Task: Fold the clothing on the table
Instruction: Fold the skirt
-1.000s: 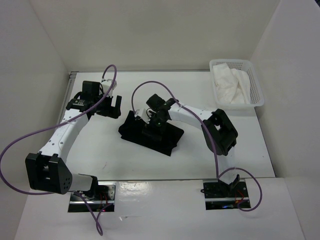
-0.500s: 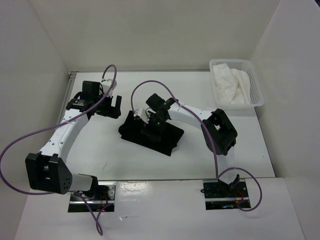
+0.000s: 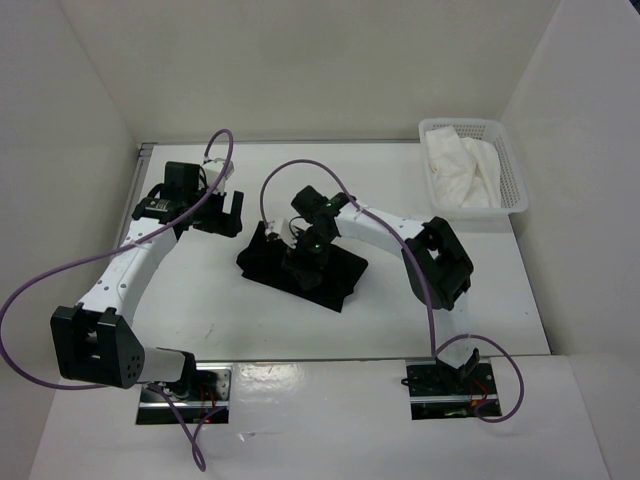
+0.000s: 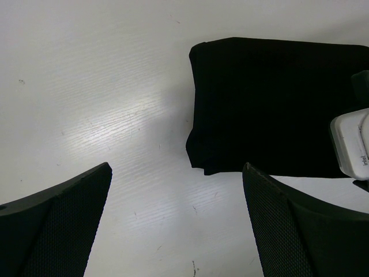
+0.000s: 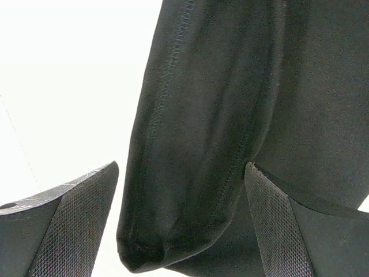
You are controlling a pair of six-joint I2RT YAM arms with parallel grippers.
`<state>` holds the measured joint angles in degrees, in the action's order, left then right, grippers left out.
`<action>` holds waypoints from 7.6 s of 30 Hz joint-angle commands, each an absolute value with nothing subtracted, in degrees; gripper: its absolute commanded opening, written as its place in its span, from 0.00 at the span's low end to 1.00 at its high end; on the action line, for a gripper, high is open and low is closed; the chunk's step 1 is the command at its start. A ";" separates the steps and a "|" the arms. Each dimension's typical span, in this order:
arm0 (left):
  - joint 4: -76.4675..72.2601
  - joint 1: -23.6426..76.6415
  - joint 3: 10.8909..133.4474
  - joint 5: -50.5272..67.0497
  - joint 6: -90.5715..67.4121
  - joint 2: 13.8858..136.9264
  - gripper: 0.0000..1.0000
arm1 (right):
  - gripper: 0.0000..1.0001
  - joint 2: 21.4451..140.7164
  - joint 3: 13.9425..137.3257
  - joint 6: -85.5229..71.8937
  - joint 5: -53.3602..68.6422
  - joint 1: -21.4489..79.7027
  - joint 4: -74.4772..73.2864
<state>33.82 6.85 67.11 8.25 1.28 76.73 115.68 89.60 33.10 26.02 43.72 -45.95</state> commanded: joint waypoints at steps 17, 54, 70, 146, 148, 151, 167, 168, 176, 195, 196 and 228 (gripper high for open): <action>32.26 6.77 66.71 9.58 1.49 75.15 1.00 | 0.91 119.09 93.25 35.95 33.04 50.54 -52.65; 32.26 6.77 66.71 10.11 2.02 75.67 1.00 | 0.93 105.91 86.75 31.29 19.42 48.96 -43.86; 32.78 6.77 66.71 10.63 2.02 75.67 1.00 | 0.93 109.34 84.55 31.29 17.84 47.11 -43.85; 32.78 6.77 66.71 11.16 2.02 75.67 1.00 | 0.96 107.13 82.79 37.71 30.06 49.31 -59.50; 33.31 6.77 66.71 11.16 2.02 76.20 1.00 | 0.96 108.19 81.48 38.32 31.11 49.31 -60.21; 33.31 6.77 66.71 11.16 2.02 76.20 1.00 | 0.96 109.77 80.34 38.94 31.73 49.31 -60.73; 33.31 6.77 66.71 12.22 2.02 76.20 1.00 | 0.97 111.62 76.90 40.08 32.26 49.31 -61.26; 33.31 6.77 66.71 12.22 2.02 76.20 1.00 | 0.97 111.62 76.90 40.08 32.26 49.31 -61.26; 33.84 6.77 66.71 12.74 2.55 76.73 1.00 | 0.99 112.23 76.38 40.08 32.26 49.83 -61.26; 33.84 6.77 66.71 13.80 2.55 77.26 1.00 | 0.99 109.68 73.30 33.22 20.66 48.69 -53.97; 33.84 6.77 66.71 13.80 2.55 77.26 1.00 | 0.99 109.69 73.82 33.22 20.13 48.17 -53.96; 34.37 6.77 66.71 13.28 2.55 78.31 1.00 | 0.99 118.04 84.99 34.37 -1.85 39.64 -37.01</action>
<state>34.41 6.85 67.11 12.38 1.52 77.52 116.71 84.01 33.36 1.08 40.56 -41.93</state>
